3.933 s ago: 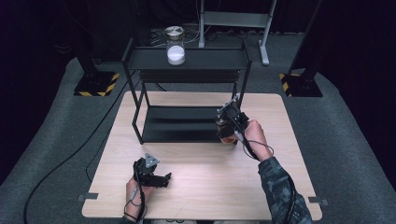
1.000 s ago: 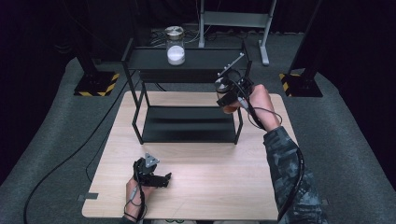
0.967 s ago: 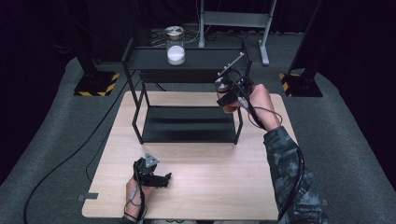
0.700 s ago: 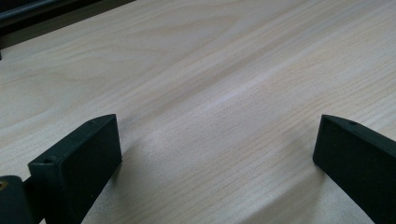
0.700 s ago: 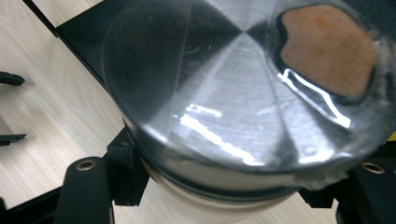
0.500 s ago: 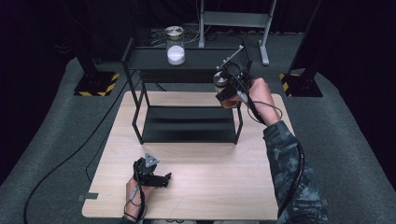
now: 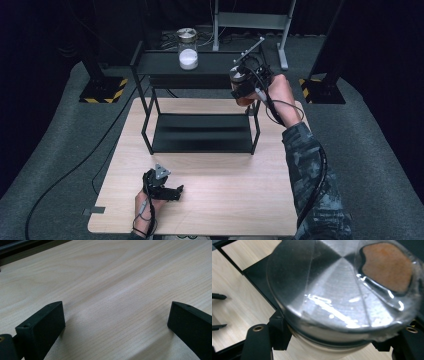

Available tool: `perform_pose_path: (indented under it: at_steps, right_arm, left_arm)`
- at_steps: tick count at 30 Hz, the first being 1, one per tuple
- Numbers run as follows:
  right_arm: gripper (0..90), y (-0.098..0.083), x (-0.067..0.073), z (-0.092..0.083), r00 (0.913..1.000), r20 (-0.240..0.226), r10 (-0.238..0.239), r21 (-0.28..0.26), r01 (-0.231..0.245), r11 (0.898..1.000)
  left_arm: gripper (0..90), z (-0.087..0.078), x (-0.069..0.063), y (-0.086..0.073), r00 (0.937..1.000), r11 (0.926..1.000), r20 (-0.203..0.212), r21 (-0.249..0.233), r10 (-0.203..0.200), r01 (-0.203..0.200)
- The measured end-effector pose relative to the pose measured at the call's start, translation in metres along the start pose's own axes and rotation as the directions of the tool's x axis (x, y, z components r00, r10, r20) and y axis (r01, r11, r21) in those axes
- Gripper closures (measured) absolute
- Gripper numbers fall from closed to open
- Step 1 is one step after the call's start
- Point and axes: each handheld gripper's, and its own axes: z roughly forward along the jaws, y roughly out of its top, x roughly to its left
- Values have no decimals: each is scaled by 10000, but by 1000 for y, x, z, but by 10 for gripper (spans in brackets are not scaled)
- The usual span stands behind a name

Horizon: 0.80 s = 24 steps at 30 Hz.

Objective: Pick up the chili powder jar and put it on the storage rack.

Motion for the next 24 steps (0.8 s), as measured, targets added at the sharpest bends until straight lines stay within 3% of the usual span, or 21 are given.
perform_pose_path:
  at_steps: [14, 24]
  right_arm:
    - [308, 2, -2, -15, 9992, 318, 227, -544, -209, 9983]
    - [308, 1, 1, -26, 9973, 538, 504, -1205, -436, 9918]
  left_arm:
    - [5, 0, 0, 0, 10000, 10000, 8, 15, 4, -4]
    - [6, 0, 0, 0, 10000, 10000, 9, 11, 14, -15]
